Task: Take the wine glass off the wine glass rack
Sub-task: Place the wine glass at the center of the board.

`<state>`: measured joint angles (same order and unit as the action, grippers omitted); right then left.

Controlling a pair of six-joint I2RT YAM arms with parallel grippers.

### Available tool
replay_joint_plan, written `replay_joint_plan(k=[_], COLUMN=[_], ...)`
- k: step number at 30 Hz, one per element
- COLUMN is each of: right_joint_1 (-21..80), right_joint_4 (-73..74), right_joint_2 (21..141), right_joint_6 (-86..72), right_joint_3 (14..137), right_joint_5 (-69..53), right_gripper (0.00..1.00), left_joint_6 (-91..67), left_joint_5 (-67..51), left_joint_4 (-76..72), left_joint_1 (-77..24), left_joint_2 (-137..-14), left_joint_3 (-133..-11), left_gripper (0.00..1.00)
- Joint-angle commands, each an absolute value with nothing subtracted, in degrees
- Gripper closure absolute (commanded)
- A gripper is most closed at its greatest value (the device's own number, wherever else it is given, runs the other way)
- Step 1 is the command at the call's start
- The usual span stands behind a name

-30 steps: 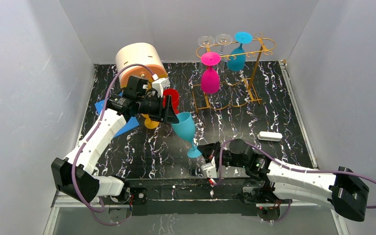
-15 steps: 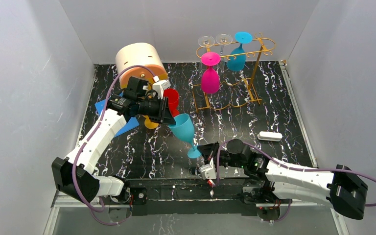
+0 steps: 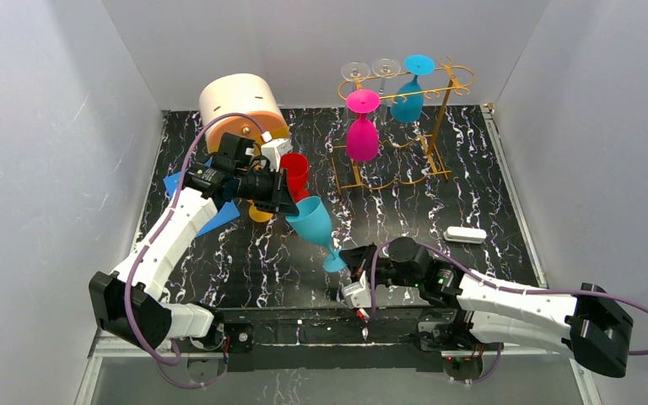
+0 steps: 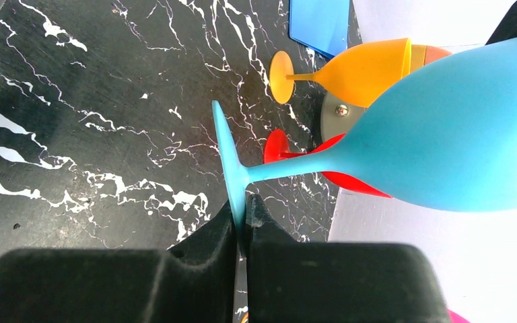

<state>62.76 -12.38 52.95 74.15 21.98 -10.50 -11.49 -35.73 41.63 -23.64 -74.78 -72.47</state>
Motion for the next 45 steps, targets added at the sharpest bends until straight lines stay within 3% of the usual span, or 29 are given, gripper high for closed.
replay_joint_plan(k=[1, 5, 27, 32, 45], right_joint_1=[62.8, 62.8, 62.8, 62.8, 62.8], right_joint_4=[-13.3, -13.6, -17.0, -17.1, -16.8], right_joint_2=[53.0, 52.8, 50.8, 50.6, 48.6], right_joint_6=[72.7, 72.0, 62.8, 61.7, 61.3], right_joint_3=[25.3, 25.5, 25.8, 25.9, 25.0], right_joint_5=[-11.8, -12.6, -16.4, -16.0, -17.2], right_gripper=[0.88, 0.8, 0.69, 0.56, 0.48], left_joint_6=[-9.4, -9.1, -8.7, -9.1, -9.4], left_joint_5=[-38.4, -38.8, -35.7, -36.6, -36.2], left_joint_4=[43.3, 43.3, 43.2, 42.4, 42.3], left_joint_1=[-24.2, -24.3, -24.3, -24.3, -24.3], left_joint_2=[-71.9, -70.9, -69.4, -69.4, -69.1], left_joint_3=[-73.9, -74.1, -75.5, -75.7, -76.0], left_gripper=[1.0, 1.0, 1.0, 1.0, 1.0])
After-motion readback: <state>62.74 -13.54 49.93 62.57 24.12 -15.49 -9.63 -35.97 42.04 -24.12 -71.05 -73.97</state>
